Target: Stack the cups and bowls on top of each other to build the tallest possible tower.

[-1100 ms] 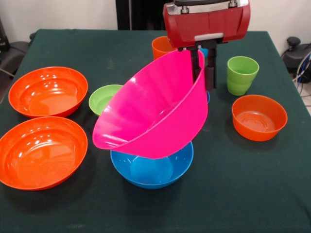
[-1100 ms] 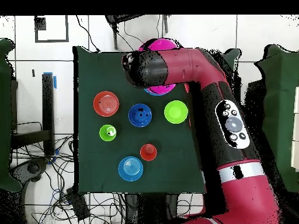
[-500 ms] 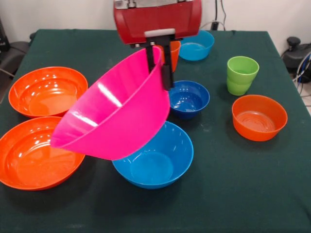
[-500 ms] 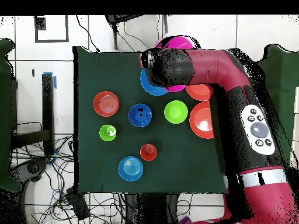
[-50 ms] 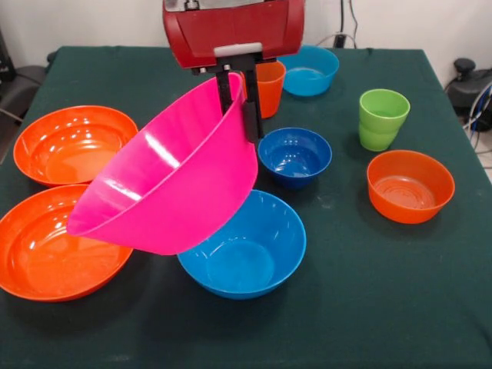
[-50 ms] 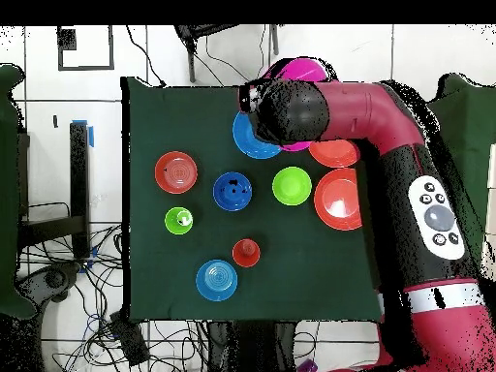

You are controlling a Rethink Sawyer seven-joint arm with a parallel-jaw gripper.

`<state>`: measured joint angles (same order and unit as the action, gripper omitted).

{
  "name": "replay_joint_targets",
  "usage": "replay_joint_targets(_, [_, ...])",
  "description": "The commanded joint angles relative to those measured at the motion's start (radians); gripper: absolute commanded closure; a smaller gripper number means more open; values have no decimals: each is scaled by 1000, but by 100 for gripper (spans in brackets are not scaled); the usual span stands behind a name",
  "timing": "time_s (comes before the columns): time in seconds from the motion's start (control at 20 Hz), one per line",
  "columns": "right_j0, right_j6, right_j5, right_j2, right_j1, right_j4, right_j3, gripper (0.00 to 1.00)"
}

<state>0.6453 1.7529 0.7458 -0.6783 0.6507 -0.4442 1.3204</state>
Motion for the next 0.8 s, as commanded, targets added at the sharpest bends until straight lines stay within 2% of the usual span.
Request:
replay_joint_targets(0.05, [-34,-191,62,-21,-3,-49,80,100])
replay_joint_targets(0.2, [-50,-109,34,-19,-6,-22,104,100])
replay_joint_targets(0.8, [-86,-84,38,9,1,-33,98,100])
